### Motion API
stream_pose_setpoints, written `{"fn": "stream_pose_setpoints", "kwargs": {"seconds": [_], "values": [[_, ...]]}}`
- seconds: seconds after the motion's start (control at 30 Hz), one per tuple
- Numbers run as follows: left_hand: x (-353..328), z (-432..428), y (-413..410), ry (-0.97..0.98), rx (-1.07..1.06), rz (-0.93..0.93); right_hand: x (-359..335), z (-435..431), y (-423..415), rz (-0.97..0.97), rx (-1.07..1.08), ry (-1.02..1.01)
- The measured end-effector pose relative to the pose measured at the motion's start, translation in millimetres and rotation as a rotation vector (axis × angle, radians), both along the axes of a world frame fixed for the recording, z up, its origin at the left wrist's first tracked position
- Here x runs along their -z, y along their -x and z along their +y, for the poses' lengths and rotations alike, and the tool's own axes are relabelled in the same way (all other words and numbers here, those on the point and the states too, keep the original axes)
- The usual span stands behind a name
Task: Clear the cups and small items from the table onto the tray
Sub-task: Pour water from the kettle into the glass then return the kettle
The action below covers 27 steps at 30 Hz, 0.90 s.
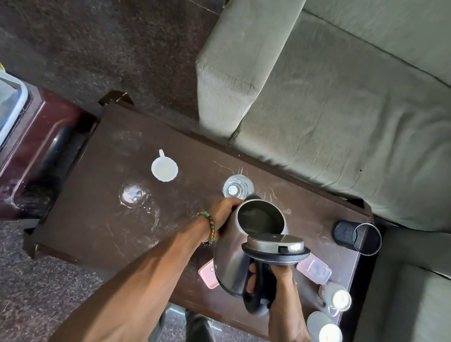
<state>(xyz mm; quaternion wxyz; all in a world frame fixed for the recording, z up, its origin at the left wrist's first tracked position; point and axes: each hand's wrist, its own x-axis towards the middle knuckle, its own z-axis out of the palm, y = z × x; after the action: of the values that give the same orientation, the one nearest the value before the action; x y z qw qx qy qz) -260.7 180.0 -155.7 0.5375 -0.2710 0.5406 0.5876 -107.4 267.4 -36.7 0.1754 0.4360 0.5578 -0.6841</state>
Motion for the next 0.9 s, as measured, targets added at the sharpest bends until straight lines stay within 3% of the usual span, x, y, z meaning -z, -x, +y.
{"fn": "stream_pose_setpoints", "kwargs": {"seconds": [0.9], "values": [[2.4, -3.5, -4.3, -0.029, -0.037, -0.053, -12.6, 10.9, 36.7, -0.175, -0.032, -0.001]]}}
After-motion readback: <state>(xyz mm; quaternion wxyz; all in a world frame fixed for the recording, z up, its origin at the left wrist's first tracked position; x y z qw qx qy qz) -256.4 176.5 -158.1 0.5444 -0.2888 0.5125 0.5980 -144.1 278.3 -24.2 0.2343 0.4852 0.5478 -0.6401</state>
